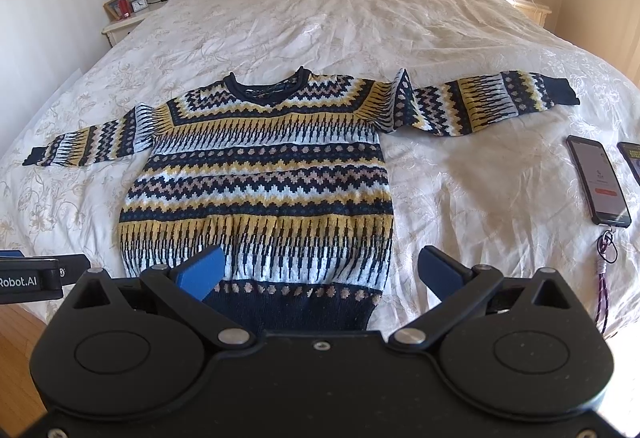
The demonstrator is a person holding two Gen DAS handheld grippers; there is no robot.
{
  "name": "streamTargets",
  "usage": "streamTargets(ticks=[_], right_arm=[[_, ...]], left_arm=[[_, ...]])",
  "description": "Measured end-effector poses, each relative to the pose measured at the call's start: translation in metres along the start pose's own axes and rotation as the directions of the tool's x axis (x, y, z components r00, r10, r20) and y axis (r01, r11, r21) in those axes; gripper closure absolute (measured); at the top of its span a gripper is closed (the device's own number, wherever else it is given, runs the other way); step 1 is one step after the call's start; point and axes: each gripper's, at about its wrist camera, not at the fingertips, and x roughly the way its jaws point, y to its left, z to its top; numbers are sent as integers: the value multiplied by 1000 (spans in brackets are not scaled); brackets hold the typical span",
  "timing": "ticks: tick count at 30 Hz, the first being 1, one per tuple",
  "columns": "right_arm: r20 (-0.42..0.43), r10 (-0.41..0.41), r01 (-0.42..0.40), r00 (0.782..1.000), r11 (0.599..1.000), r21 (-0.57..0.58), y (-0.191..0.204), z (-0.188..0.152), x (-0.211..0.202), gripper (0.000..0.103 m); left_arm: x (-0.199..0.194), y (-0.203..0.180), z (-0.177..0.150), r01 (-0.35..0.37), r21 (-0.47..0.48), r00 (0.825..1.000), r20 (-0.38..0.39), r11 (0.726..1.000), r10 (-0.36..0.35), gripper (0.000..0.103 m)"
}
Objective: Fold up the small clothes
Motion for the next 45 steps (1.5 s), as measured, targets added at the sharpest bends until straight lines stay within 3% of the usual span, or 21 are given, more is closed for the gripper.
streamTargets(ticks=[28,45], right_arm=[[-35,1,-2,999,1000,-9,8,2,15,1],[-160,-52,46,986,998,-41,20,22,51,1]], left_arm=[[15,0,7,-4,11,999,-45,1000,4,16],[45,10,30,-9,15,994,-108,1000,11,16]])
